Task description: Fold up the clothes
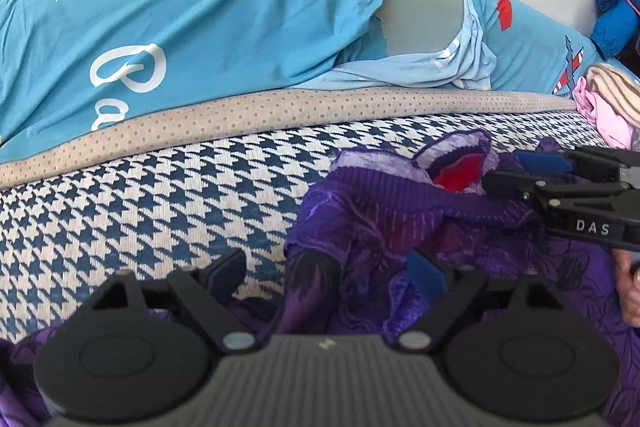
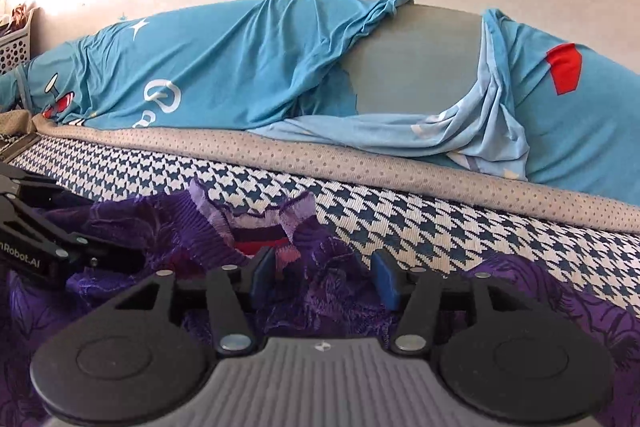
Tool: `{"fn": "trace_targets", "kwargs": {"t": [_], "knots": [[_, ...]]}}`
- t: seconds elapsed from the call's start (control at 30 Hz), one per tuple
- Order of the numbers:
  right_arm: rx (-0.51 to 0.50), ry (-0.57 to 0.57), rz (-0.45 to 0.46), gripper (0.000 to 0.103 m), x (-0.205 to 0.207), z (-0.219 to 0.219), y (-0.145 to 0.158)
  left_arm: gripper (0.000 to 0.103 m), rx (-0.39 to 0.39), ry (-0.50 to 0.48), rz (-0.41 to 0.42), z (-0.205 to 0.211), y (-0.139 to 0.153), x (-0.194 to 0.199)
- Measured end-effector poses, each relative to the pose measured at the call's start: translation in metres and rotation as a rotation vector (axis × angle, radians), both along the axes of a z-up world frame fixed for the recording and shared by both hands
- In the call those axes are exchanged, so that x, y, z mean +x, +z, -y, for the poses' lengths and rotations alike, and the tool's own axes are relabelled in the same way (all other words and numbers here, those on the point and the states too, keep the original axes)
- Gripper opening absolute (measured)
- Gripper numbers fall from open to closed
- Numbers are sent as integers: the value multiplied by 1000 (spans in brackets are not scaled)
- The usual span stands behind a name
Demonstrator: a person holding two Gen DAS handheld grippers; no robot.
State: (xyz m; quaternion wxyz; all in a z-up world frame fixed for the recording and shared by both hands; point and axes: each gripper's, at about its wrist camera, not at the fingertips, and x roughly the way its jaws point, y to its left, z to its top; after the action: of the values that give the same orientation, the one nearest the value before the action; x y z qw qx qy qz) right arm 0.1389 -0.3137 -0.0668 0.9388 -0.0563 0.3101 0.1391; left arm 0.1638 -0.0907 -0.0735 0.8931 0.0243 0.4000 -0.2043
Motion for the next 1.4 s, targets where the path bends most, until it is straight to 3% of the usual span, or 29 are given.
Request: {"fn": "trace_targets", "kwargs": {"t": [0.17, 0.23, 0.33, 0.37, 0.47, 0.6, 0.83, 0.93, 0.97, 1.03, 1.23, 1.4], "knots": [[-21, -3, -10, 54, 5, -2, -10, 89, 37, -11, 4, 3, -7, 11], [-30, -4, -14, 53, 5, -3, -10, 84, 63, -21, 19, 6, -7, 11], [-40, -18, -13, 28, 7, -2, -9, 58, 88, -49, 53, 10, -5, 8], [-25, -24, -15, 19, 7, 1, -7, 45, 76, -61, 53, 11, -3, 8], [8, -42, -13, 11, 9, 7, -4, 21, 71, -80, 65, 16, 0, 4], [-4, -65, 26, 9, 9, 6, 3, 16, 159, -79, 154, 29, 1, -8], [28, -115, 147, 9, 16, 4, 31, 15, 382, 5, 434, 50, 9, -22], [53, -155, 184, 9, 22, 6, 39, 9, 477, 57, 544, 55, 13, -21], [76, -172, 186, 9, 25, 8, 41, 9, 482, 76, 547, 53, 15, -17], [118, -200, 187, 9, 29, 14, 43, 9, 448, 108, 500, 44, 17, -6], [113, -222, 135, 9, 36, 19, 25, 14, 195, 99, 254, 11, 11, 12], [70, -181, 67, 9, 36, 20, 8, 36, 54, 98, 157, -7, 8, 24]]}}
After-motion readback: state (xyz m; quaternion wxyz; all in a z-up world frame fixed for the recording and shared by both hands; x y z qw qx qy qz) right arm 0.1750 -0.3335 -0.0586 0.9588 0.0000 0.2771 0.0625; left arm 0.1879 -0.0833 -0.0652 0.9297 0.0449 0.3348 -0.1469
